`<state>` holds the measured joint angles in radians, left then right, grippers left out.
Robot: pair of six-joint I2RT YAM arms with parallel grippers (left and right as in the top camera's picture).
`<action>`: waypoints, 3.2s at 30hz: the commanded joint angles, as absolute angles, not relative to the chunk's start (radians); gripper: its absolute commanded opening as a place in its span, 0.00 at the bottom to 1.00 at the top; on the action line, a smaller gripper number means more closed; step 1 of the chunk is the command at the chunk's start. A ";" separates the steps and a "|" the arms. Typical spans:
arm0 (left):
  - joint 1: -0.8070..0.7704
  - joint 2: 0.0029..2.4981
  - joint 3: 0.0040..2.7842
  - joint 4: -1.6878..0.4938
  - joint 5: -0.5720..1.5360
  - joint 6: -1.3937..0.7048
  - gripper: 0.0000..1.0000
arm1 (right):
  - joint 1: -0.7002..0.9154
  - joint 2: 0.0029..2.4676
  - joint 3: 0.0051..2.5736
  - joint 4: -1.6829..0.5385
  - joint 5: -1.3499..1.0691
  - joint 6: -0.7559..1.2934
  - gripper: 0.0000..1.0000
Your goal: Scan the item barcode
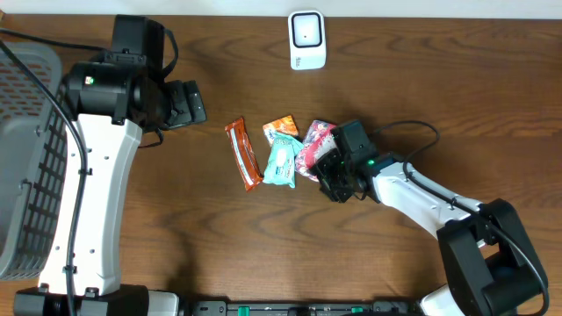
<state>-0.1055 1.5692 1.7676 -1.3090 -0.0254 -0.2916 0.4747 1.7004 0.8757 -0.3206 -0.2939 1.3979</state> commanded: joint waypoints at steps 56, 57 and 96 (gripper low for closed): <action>-0.102 1.576 1.766 -1.312 -0.027 -0.300 0.98 | 0.140 1.673 0.695 0.015 -0.513 0.740 0.01; -0.102 1.576 1.766 -1.312 -0.026 -0.300 0.98 | 0.121 1.661 0.704 -0.020 -0.553 0.701 0.01; -0.102 1.576 1.766 -1.312 -0.026 -0.300 0.98 | 0.115 1.538 1.226 -0.961 -0.236 0.554 0.85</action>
